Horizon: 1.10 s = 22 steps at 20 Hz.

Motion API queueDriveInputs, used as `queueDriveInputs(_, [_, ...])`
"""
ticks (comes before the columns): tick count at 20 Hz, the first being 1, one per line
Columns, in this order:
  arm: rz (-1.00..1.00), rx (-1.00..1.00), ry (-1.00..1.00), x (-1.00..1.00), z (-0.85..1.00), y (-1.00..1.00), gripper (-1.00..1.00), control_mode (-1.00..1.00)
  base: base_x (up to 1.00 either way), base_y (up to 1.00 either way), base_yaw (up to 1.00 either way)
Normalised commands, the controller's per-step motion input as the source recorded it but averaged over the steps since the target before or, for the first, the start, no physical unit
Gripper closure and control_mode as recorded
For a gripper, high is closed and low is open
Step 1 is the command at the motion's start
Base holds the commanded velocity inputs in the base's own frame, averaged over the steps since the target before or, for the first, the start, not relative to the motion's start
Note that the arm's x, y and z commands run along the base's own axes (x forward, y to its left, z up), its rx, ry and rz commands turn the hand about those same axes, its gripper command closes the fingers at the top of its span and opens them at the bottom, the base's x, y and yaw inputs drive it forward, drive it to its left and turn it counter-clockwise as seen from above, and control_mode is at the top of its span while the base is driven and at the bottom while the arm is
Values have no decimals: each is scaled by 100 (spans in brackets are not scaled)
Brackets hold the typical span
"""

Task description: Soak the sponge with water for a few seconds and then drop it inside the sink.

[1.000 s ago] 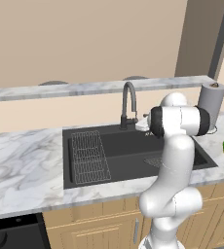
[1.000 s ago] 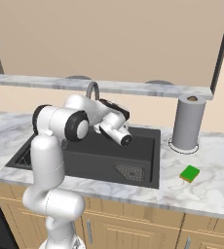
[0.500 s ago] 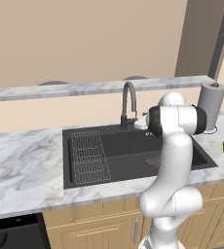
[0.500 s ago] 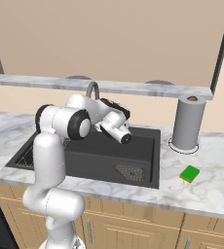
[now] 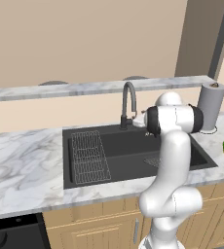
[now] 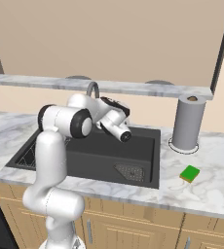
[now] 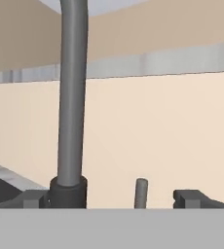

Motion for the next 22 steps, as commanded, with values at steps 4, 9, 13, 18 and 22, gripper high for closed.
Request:
queueDriveInputs(4, [-8, 0, 0, 33, 0, 0, -100, -100, 0, 0, 0])
queueDriveInputs(9, [-9, 0, 0, 18, 0, 0, -100, -100, 0, 0, 0])
queueDriveInputs(13, [-4, 0, 0, 11, -1, 0, -100, -100, 0, 0, 0])
queueDriveInputs(18, [-1, 0, 0, 18, -1, 0, -100, -100, 0, 0, 0])
queueDriveInputs(22, [0, 0, 0, 18, -5, 0, -100, -100, 0, 0, 0])
